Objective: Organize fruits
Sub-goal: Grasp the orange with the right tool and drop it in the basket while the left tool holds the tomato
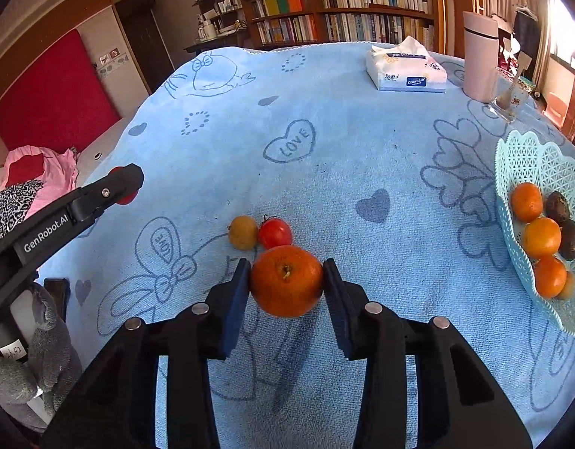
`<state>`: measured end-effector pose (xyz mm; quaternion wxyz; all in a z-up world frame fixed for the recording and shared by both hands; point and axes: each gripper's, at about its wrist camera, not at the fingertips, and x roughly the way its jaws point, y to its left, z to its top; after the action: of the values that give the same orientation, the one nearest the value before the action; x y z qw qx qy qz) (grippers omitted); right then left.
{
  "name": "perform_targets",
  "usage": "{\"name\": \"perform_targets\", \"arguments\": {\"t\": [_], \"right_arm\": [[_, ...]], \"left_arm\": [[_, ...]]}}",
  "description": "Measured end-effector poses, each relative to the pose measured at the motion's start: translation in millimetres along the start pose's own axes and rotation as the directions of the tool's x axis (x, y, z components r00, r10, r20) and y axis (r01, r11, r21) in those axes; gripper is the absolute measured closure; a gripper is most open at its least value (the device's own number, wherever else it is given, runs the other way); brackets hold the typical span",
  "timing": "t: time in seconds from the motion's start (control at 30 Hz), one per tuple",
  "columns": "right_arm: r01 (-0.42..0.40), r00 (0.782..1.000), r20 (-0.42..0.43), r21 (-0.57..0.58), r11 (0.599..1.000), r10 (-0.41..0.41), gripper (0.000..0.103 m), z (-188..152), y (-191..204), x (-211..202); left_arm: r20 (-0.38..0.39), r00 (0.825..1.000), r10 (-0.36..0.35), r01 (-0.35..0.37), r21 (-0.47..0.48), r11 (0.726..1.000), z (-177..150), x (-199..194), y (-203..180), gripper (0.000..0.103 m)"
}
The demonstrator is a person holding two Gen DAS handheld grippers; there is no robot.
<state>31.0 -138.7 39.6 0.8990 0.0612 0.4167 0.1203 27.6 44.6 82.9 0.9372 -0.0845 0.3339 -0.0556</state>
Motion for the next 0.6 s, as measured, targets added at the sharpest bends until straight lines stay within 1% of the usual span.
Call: {"name": "perform_targets", "arguments": {"t": [0.2,0.33,0.47,0.6], "right_arm": [[0.028,0.998,0.049,0.079,0.996,-0.032,0.062,2.4,-35.7,-30.0],[0.065,0.993,0.088,0.141,0.988,-0.078,0.062,3.7,-67.0,-51.0],[0.113,0.982,0.12,0.228,0.967,-0.143,0.062,1.6,-106.1,-72.1],[0.166,0.967,0.131,0.322,0.932,-0.218,0.062,-4.6,-148.5,-89.5]], "left_arm": [[-0.011,1.0,-0.004,0.004,0.017,1.0,-4.4,1.4,-5.8,0.073],[-0.013,1.0,-0.007,0.008,0.031,0.999,-6.6,0.9,-9.4,0.073],[-0.016,1.0,-0.01,0.011,0.042,0.999,-8.6,0.5,-13.4,0.072],[-0.024,1.0,-0.017,0.018,0.054,0.998,-11.4,1.1,-17.4,0.072]]}}
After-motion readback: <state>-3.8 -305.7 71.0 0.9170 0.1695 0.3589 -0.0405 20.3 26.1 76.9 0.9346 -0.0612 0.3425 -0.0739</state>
